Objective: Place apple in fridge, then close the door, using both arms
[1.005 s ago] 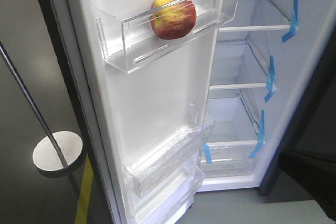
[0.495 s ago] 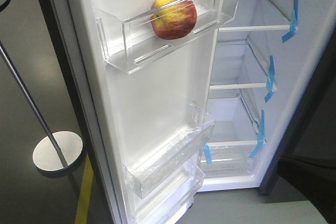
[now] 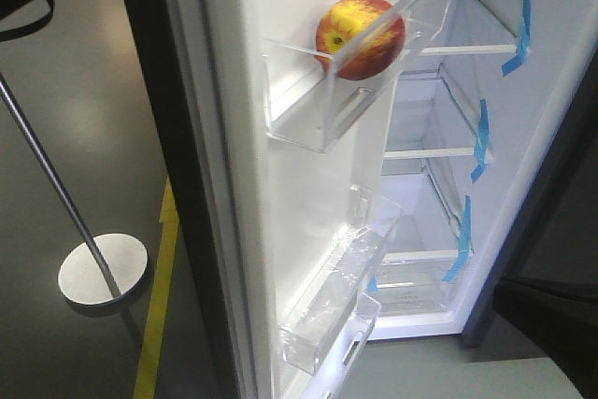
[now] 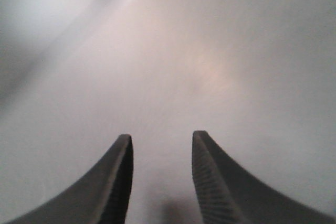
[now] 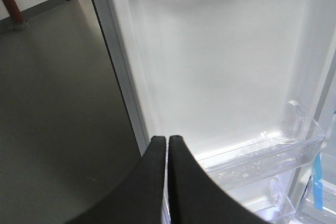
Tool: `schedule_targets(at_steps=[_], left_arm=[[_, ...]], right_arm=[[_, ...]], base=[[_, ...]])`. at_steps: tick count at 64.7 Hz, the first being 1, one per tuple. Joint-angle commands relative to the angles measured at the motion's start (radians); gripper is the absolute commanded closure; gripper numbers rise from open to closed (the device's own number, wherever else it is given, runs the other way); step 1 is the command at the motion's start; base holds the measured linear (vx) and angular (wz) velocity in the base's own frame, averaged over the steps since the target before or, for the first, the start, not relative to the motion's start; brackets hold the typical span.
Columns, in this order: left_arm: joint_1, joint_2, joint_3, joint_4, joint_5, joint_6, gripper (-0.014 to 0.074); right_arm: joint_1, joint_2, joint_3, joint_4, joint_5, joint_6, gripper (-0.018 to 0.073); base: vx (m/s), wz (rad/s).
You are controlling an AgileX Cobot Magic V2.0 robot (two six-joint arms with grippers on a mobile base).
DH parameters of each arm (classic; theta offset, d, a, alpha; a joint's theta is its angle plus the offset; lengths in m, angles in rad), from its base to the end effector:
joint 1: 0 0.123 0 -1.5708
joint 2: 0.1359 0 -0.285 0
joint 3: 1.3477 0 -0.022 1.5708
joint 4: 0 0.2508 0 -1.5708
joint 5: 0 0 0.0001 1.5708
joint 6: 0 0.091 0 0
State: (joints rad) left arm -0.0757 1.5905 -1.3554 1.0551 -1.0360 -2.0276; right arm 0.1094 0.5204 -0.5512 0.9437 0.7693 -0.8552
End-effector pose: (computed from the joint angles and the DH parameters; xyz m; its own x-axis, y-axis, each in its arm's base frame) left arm 0.3410 -0.0941 0.4207 -0.5210 -0.6005 -0.6067 0.6857 0.1289 -0.7164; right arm 0.0838 0.0608 0.3190 -0.3399 -0.0989 -0.9352 -0.6331 0.7594 0.1498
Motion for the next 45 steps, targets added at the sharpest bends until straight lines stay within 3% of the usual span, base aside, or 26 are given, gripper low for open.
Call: schedule_targets(at_steps=[1,9,18,32,45], left_arm=[[-0.075,-0.043,-0.032,0.028,-0.036,-0.008,0.0316],[-0.156,-0.043,-0.032,0.089,-0.008,-0.007,0.0316],[-0.194,-0.043,-0.032,0.148,-0.022,-0.007,0.0316],[-0.175,-0.052,-0.032,0.160,-0.036,-0.007,0.0316],[-0.109,-0.086,-0.032,0.160,-0.021,0.032,0.0318]], right_arm=[[-0.001,0.004,-0.026,0.036,-0.036,-0.011,0.0545],[-0.001,0.004,-0.026,0.037,-0.040,-0.011,0.0543],[-0.001,0.004,-0.026,0.037,-0.053,-0.011,0.0536],[-0.001,0.004,-0.029,0.037,-0.167,-0.012,0.0497],[-0.001,0.004,-0.071,0.032,-0.308,-0.066,0.0340]], base=[[0.00,0.00],[0.00,0.00],[0.00,0.00],[0.00,0.00],[0.00,0.00]])
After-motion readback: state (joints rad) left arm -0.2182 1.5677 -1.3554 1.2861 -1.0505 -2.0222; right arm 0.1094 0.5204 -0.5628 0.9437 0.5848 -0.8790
